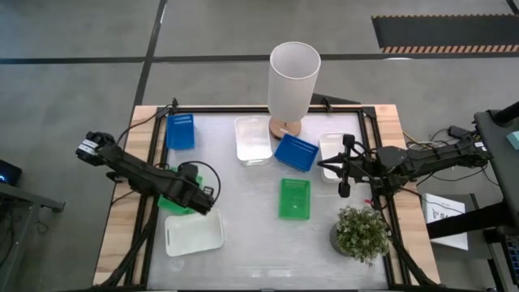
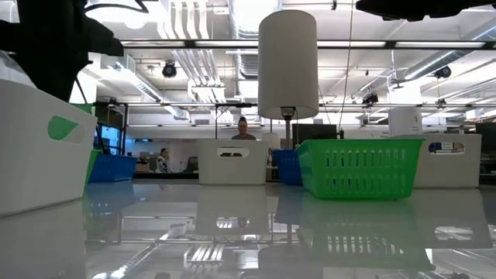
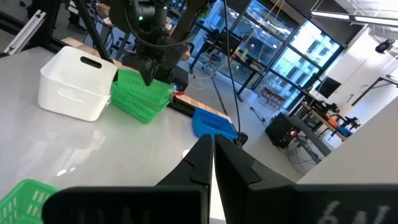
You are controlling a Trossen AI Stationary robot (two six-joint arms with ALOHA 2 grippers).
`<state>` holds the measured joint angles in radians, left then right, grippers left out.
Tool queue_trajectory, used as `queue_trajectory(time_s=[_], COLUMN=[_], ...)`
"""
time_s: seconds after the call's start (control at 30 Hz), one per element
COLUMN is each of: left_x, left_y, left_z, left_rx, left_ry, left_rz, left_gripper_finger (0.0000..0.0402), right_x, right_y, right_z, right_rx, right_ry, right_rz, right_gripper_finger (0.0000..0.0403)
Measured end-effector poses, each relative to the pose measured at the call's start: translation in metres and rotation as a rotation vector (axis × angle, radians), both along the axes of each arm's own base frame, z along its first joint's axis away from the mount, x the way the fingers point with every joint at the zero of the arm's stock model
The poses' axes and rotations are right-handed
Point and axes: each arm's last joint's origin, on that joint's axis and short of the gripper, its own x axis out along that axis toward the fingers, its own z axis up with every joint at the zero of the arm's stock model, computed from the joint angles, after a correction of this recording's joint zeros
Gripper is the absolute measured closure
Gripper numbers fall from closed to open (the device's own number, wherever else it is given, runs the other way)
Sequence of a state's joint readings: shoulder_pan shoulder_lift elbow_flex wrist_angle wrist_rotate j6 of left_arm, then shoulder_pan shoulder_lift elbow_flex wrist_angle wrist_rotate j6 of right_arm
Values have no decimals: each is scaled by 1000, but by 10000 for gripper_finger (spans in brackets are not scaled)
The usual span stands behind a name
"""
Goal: Stack baskets by color
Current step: Stack the top green bin on top of the left green bin on the table, then stack the left blue bin on top of the right blue bin on the table
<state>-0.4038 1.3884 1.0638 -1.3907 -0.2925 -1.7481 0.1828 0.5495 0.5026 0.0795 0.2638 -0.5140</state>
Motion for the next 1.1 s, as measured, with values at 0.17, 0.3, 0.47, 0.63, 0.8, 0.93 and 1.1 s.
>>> queue_trajectory(time_s=[0.17,0.3,0.47,0.63,0.8,0.93,1.1], left_x=[0,0,0,1,2,7,12], left_y=[2,2,1,1,1,-1,-2], left_z=[-5,-13,-15,-15,-13,-11,-10], left_rx=[5,0,-2,-3,18,62,95], left_ry=[0,-12,-13,-8,-27,-102,-153], left_rz=[6,5,-2,-20,-28,-51,-99], left_gripper_finger=[395,377,323,268,235,228,228], right_x=[0,0,0,0,0,0,0], right_y=[0,0,0,0,0,0,0], right_z=[0,0,0,0,-1,-2,-2], right_rx=[-1,-2,-1,-3,-5,-6,-6], right_ry=[0,0,1,2,11,19,19], right_rz=[0,0,0,0,0,0,0], right_gripper_finger=[394,394,394,394,394,394,394])
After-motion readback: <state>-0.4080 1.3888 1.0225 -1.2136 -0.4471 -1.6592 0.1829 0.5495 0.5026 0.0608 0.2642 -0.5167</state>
